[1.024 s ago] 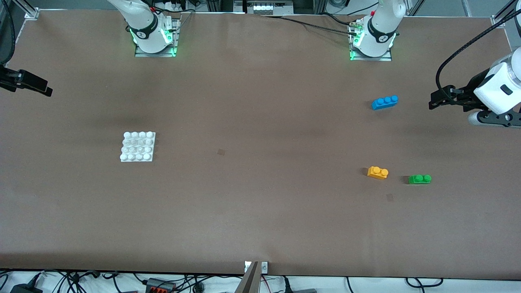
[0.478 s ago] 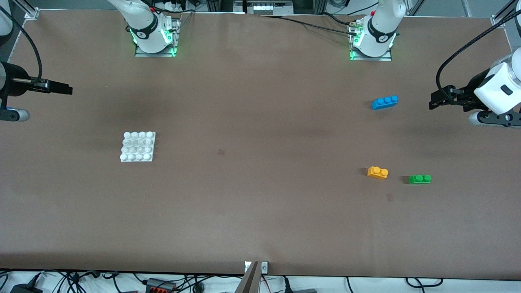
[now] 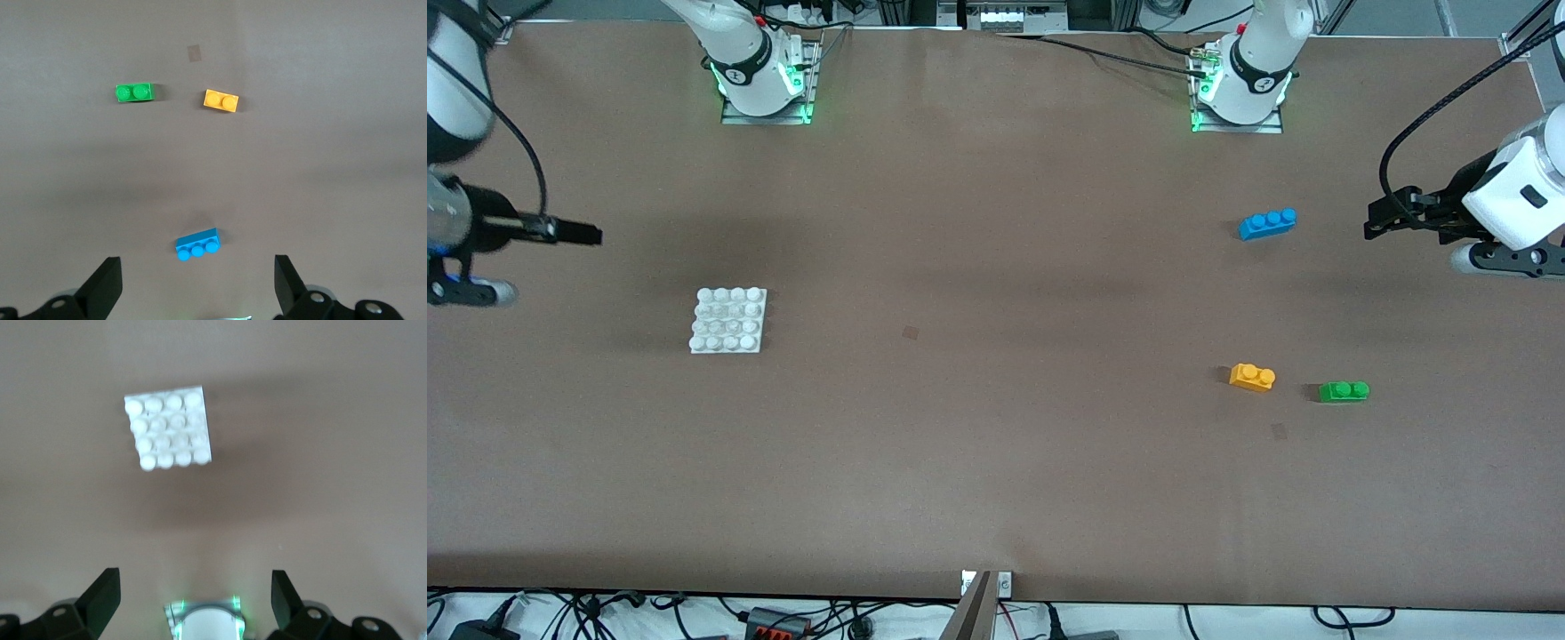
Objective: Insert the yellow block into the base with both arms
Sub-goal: 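Move the right gripper over the white studded base plate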
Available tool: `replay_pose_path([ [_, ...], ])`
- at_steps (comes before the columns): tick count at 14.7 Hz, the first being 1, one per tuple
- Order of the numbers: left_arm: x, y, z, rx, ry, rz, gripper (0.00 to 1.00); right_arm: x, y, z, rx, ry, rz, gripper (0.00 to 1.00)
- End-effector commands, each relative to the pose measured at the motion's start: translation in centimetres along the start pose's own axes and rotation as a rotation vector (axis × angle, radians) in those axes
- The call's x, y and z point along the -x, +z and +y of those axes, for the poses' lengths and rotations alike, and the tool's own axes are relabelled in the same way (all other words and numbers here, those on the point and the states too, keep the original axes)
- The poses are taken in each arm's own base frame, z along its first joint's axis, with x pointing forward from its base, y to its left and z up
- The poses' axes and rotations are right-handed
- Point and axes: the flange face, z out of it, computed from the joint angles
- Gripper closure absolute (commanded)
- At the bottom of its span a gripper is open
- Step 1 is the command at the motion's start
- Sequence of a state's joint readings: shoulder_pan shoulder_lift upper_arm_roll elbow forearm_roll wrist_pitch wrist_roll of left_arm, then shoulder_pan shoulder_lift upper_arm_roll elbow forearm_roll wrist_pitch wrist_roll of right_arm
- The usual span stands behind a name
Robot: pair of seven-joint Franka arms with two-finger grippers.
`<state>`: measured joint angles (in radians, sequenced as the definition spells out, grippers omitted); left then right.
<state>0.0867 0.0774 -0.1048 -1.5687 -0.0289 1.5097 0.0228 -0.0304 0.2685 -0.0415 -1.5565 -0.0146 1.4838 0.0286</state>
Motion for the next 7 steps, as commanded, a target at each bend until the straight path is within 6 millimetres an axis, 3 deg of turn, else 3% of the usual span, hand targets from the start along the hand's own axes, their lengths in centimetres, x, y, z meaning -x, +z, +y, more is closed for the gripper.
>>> replay_pose_path([
  [1, -0.1, -0.2, -0.3, -0.022, 0.012, 0.001, 0.00, -1.8, 6.6, -0.7, -0.071, -0.010, 0.013, 0.00],
  [4, -0.1, -0.2, -0.3, -0.022, 0.011, 0.001, 0.00, -2.8, 12.9, -0.8, -0.083, -0.013, 0.076, 0.00],
  [7, -0.1, -0.2, -0.4, -0.022, 0.011, -0.001, 0.00, -2.9, 17.4, -0.7, -0.077, -0.026, 0.140, 0.00],
])
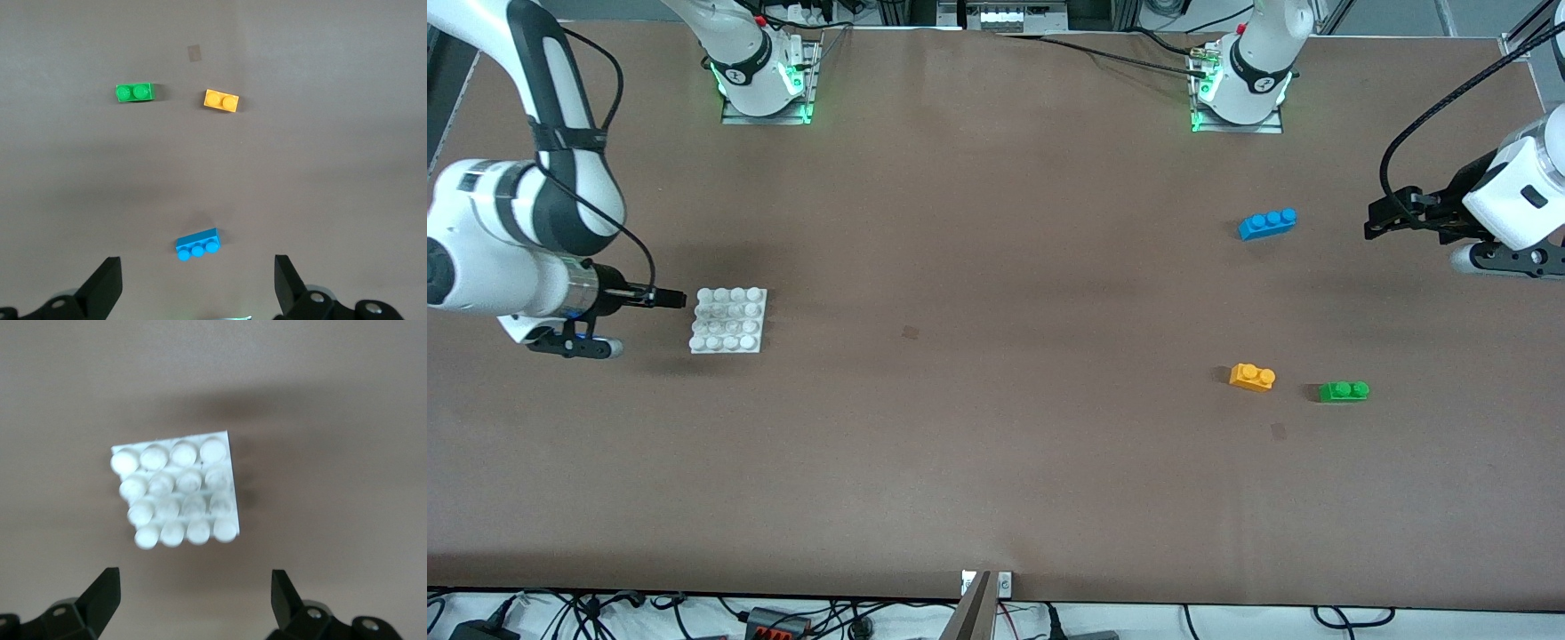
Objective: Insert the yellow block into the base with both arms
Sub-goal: 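Lower the right gripper and grasp the edge of the white base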
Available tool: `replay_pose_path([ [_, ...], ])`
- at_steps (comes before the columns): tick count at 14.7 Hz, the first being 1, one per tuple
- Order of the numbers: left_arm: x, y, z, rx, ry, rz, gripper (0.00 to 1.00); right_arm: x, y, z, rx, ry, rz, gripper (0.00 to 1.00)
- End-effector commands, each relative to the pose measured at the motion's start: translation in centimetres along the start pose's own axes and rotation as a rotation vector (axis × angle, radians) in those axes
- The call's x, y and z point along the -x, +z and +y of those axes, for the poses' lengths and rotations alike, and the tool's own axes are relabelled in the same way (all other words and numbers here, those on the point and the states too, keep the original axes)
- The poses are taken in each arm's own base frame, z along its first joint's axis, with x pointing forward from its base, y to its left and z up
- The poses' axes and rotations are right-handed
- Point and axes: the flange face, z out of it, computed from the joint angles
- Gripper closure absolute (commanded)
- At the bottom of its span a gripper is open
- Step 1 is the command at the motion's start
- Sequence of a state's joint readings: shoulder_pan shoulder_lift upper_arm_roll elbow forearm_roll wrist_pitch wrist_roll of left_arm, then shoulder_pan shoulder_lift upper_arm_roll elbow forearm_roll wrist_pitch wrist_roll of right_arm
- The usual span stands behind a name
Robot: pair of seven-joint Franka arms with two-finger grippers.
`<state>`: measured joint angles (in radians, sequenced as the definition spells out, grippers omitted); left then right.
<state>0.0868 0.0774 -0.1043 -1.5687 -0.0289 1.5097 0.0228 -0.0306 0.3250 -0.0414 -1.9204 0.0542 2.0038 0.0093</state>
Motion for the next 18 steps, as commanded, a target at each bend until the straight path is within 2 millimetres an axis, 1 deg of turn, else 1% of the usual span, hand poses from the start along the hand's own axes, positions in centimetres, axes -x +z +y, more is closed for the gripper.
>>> replay_pose_path([
  [1, -0.1, -0.2, -0.3, -0.022, 0.012, 0.001, 0.00, 1.7, 3.0, 0.5, -0.012, -0.029, 0.061, 0.00],
  [4, -0.1, -0.2, -0.3, -0.022, 0.012, -0.001, 0.00, 1.3, 6.6, 0.8, -0.010, -0.034, 0.054, 0.00],
  [5, -0.1, -0.2, -0.3, -0.022, 0.012, -0.001, 0.00, 1.0, 7.4, 1.1, -0.030, -0.042, 0.061, 0.00],
  [8, -0.1, -0.2, -0.3, -0.022, 0.012, -0.001, 0.00, 0.3, 10.3, 1.4, -0.174, -0.063, 0.060, 0.00],
  [9, -0.1, -0.2, -0.4, -0.022, 0.011, 0.001, 0.00, 0.1, 10.9, 1.7, -0.203, -0.063, 0.059, 0.00],
  [10, -0.1, -0.2, -0.4, -0.022, 0.011, -0.001, 0.00, 0.0, 11.4, 1.9, -0.209, -0.063, 0.059, 0.00],
  [18, -0.1, -0.2, -0.4, -0.022, 0.011, -0.001, 0.00, -0.6, 11.6, 1.9, -0.196, -0.061, 0.092, 0.00],
])
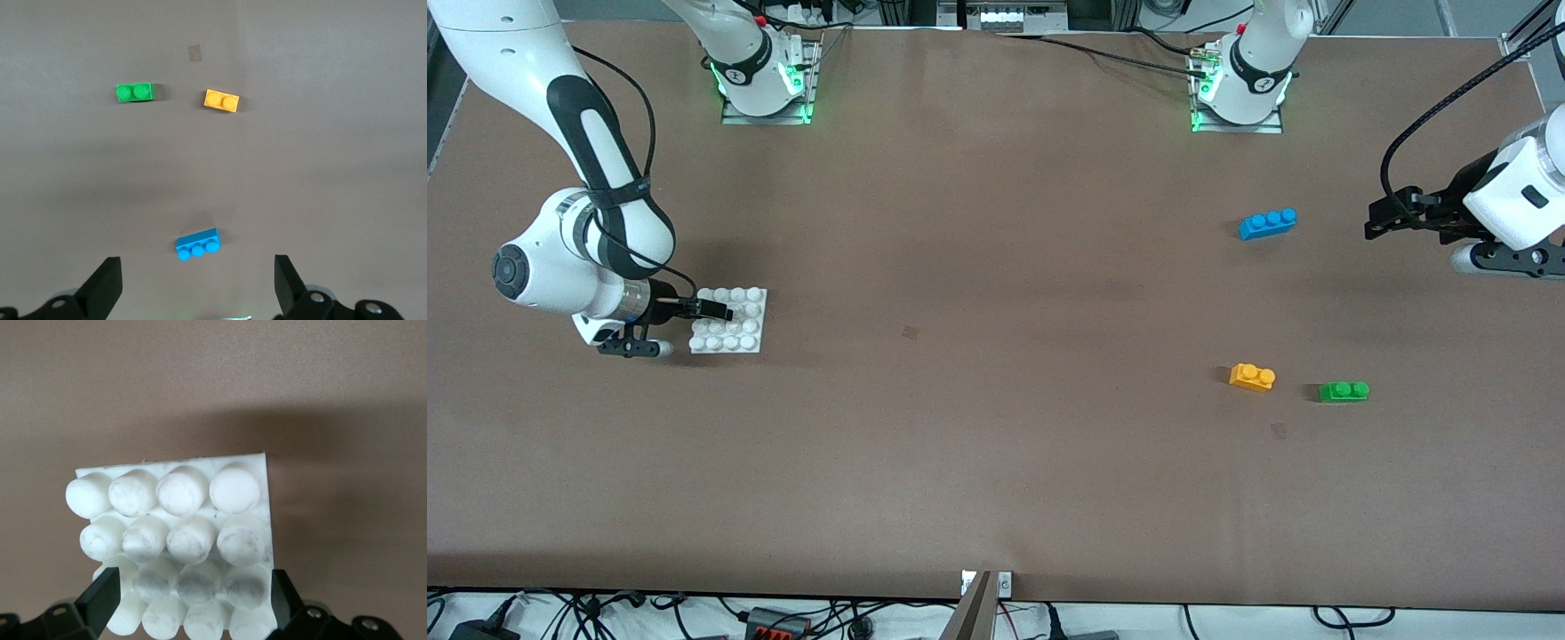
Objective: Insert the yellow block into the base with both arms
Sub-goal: 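Lower the right gripper and grasp the edge of the white base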
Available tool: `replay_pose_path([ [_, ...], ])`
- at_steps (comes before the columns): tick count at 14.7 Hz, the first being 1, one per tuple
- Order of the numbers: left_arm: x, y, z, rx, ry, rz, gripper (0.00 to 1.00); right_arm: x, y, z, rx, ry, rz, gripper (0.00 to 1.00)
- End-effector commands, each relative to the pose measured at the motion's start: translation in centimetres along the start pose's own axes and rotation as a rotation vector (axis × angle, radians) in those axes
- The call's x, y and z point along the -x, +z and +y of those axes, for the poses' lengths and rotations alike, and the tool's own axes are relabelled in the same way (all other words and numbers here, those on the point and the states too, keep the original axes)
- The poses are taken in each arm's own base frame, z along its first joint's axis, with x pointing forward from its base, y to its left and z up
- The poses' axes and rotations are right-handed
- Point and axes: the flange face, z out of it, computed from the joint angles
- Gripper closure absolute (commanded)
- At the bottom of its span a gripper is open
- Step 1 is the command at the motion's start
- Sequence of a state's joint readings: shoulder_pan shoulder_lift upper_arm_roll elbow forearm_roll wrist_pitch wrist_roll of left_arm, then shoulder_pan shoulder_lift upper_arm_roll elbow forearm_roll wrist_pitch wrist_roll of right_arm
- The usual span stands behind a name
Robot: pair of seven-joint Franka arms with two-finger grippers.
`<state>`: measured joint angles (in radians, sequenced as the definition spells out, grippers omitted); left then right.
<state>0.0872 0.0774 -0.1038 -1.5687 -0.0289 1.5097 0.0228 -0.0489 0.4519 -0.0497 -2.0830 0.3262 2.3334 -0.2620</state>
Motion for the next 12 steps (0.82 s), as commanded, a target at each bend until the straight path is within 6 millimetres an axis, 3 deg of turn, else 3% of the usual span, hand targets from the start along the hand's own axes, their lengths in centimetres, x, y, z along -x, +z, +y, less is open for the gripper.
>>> replay_pose_path([
  [1, -0.1, -0.2, -0.2, -0.022, 0.013, -0.001, 0.00, -0.6, -0.1, 0.1, -0.007, -0.019, 0.036, 0.00],
  [5, -0.1, -0.2, -0.3, -0.022, 0.011, -0.001, 0.00, -1.0, 1.1, 0.5, 0.012, -0.022, 0.059, 0.00],
  [9, -0.1, -0.2, -0.3, -0.022, 0.011, 0.001, 0.00, -0.8, 1.7, 0.6, 0.012, -0.024, 0.047, 0.21],
  [12, -0.1, -0.2, -0.3, -0.022, 0.011, -0.001, 0.00, -0.8, 1.9, 0.4, 0.012, -0.028, 0.042, 0.23],
])
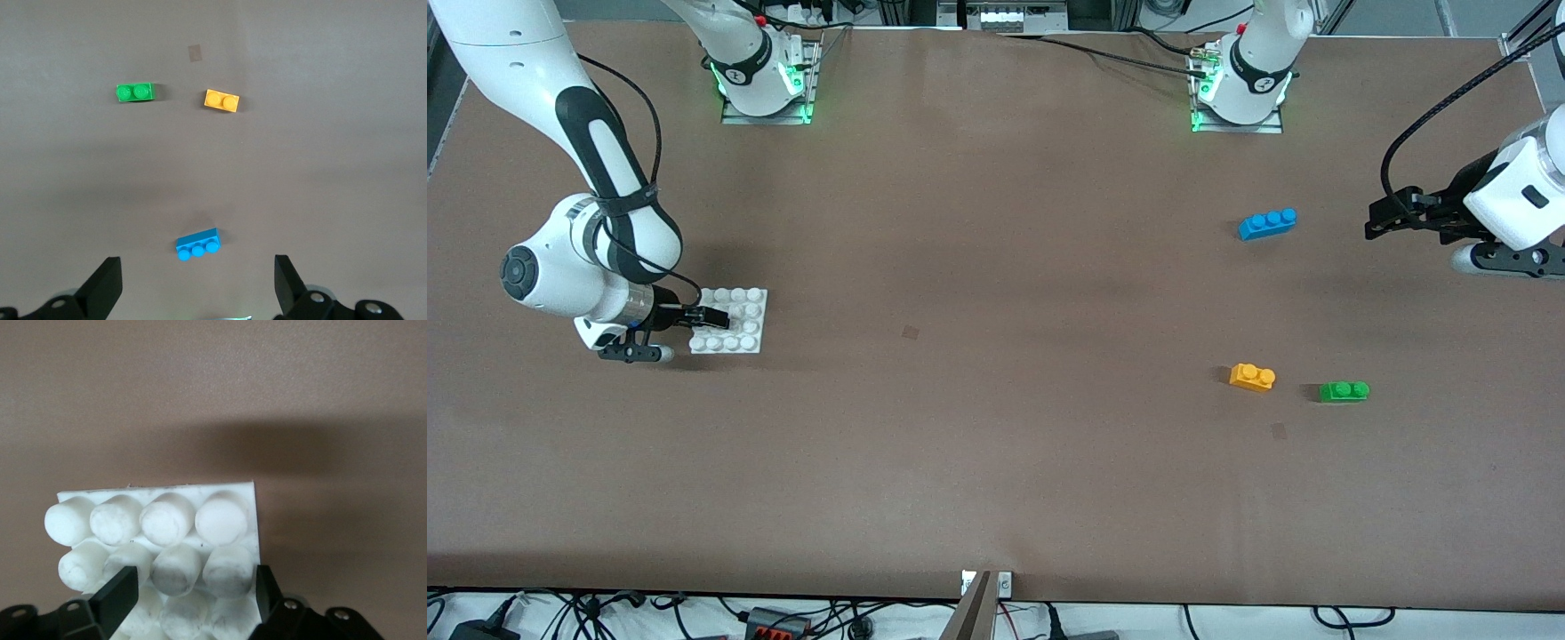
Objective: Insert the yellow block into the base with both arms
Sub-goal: 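Lower the right gripper and grasp the edge of the white base, then slide the white base with the right gripper toward the table middle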
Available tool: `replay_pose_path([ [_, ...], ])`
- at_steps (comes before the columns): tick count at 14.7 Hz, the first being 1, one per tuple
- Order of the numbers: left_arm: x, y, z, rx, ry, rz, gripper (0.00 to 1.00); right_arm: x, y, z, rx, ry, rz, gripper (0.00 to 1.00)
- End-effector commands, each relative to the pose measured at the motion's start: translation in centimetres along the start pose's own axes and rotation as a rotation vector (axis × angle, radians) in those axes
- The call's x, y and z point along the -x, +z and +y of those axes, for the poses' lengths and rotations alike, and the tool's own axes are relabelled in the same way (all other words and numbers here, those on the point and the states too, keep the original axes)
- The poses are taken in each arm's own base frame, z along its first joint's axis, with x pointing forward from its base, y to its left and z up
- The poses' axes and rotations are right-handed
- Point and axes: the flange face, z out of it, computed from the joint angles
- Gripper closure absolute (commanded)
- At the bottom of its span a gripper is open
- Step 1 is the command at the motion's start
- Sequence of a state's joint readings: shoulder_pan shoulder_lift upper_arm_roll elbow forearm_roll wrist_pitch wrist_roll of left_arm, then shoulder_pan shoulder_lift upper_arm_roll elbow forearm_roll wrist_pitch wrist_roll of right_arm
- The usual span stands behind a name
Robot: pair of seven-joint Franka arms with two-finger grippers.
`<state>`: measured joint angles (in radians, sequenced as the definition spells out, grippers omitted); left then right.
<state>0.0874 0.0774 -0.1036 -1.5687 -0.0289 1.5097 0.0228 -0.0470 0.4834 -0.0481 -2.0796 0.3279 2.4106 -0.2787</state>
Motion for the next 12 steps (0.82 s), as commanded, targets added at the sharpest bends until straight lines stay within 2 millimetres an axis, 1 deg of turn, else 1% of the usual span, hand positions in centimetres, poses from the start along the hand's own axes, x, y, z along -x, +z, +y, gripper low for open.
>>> replay_pose_path([
  [1, -0.1, -0.2, -0.3, -0.022, 0.012, -0.001, 0.00, 0.0, 1.1, -0.2, -0.009, -0.016, -0.008, 0.23],
  [4, -0.1, -0.2, -0.3, -0.022, 0.012, -0.001, 0.00, 0.0, 1.5, -0.6, -0.007, -0.022, -0.016, 0.23],
  [6, -0.1, -0.2, -0.3, -0.022, 0.012, 0.001, 0.00, 0.0, 1.7, -1.6, -0.006, -0.034, -0.021, 0.32],
  [8, -0.1, -0.2, -0.3, -0.022, 0.012, -0.001, 0.00, 0.1, 2.0, -1.6, -0.005, -0.033, -0.026, 0.38],
  [10, -0.1, -0.2, -0.3, -0.022, 0.012, -0.001, 0.00, 0.1, 2.3, -1.6, -0.005, -0.032, -0.031, 0.38],
  [12, -0.1, -0.2, -0.3, -0.022, 0.012, 0.001, 0.00, 0.2, 2.7, -2.6, -0.004, -0.049, -0.039, 0.38],
])
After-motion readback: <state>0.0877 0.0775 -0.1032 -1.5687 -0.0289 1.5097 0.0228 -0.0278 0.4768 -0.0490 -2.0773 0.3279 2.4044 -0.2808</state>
